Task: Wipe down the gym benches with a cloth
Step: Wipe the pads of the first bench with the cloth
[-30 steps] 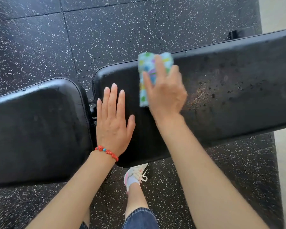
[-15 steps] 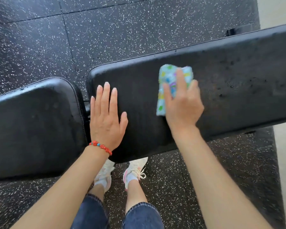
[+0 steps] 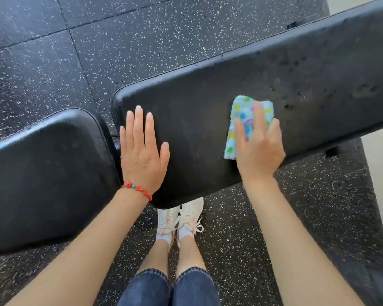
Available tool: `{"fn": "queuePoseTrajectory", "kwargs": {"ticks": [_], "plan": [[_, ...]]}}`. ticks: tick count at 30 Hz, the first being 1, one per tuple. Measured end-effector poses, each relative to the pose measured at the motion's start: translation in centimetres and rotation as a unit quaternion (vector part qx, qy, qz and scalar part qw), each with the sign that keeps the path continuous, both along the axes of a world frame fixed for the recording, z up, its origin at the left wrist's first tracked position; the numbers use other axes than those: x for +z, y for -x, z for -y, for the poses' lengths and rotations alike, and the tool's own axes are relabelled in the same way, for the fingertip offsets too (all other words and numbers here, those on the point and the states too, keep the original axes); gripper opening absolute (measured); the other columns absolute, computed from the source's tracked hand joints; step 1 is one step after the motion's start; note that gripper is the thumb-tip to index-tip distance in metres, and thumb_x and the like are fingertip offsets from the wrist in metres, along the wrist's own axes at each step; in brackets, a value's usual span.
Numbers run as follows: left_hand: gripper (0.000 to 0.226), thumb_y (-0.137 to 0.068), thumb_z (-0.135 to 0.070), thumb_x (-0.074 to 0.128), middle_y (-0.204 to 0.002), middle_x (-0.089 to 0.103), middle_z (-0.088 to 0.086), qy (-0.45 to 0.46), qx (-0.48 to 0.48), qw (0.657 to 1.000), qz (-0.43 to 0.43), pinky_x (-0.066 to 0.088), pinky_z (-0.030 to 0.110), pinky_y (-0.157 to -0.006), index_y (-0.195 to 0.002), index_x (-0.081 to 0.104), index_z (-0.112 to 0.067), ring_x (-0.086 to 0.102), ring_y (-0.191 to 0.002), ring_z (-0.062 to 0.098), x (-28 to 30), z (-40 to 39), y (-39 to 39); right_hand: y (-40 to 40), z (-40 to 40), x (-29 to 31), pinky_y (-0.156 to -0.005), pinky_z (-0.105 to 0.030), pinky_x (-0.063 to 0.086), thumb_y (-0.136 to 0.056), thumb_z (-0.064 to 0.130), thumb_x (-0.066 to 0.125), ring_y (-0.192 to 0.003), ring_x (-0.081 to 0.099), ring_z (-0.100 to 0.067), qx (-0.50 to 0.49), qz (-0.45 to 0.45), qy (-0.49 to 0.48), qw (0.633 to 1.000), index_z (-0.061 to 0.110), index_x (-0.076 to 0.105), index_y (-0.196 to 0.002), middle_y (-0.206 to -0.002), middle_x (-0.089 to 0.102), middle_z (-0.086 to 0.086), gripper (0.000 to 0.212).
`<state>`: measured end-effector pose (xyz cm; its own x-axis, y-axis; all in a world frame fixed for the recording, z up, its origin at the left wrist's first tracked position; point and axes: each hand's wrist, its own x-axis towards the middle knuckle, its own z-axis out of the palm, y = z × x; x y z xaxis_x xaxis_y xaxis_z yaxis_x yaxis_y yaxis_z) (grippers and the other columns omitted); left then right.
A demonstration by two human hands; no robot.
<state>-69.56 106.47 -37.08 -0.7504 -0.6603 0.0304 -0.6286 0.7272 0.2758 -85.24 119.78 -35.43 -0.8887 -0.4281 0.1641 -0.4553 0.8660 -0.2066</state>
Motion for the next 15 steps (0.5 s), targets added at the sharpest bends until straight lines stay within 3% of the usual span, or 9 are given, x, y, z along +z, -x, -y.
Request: {"fn": "queuePoseTrajectory", "kwargs": {"ticks": [4, 8, 11, 15], "plan": [[0.058, -0.091, -0.026, 0.04, -0.148, 0.028, 0.026, -0.001, -0.006, 1.0, 0.01, 0.018, 0.052, -0.111, -0.14, 0.032, 0.004, 0.022, -0.138, 0.041, 0.1, 0.1, 0.0, -7.2, -0.5, -0.4, -0.045, -0.026, 0.041, -0.089, 0.044, 0.052, -0.057, 0.048, -0.017, 0.162, -0.036, -0.019, 0.986, 0.016, 0.055, -0.121, -0.072, 0.052, -0.006, 0.043], [0.057, -0.092, -0.026, 0.038, -0.148, 0.027, 0.026, -0.011, -0.003, 1.0, 0.017, 0.017, 0.053, -0.112, -0.14, 0.032, 0.005, 0.021, -0.138, 0.042, 0.5, 0.1, 0.1, -4.0, -2.2, -0.6, -0.043, -0.029, 0.042, -0.094, 0.047, 0.043, -0.054, 0.048, -0.019, 0.239, -0.089, -0.044, 0.966, 0.016, 0.055, -0.12, -0.067, 0.05, -0.005, 0.041], [0.058, -0.09, -0.026, 0.039, -0.149, 0.027, 0.026, -0.019, -0.006, 1.0, 0.021, 0.016, 0.055, -0.112, -0.14, 0.033, 0.004, 0.02, -0.138, 0.041, 0.8, -0.2, 0.5, 2.0, -5.2, -0.7, -0.042, -0.03, 0.043, -0.094, 0.046, 0.041, -0.057, 0.055, -0.027, 0.069, -0.095, -0.047, 0.992, 0.018, 0.058, -0.117, -0.07, 0.054, -0.012, 0.04], [0.058, -0.09, -0.028, 0.04, -0.148, 0.029, 0.026, -0.017, -0.045, 0.999, 0.019, 0.016, 0.057, -0.11, -0.138, 0.036, 0.003, 0.022, -0.137, 0.041, 1.1, -2.0, 2.1, 7.1, -7.5, 0.8, -0.06, -0.042, 0.046, -0.086, 0.046, 0.045, -0.086, 0.056, -0.038, -0.09, 0.038, -0.027, 0.995, 0.02, 0.054, -0.128, -0.096, 0.056, -0.021, 0.05]]}}
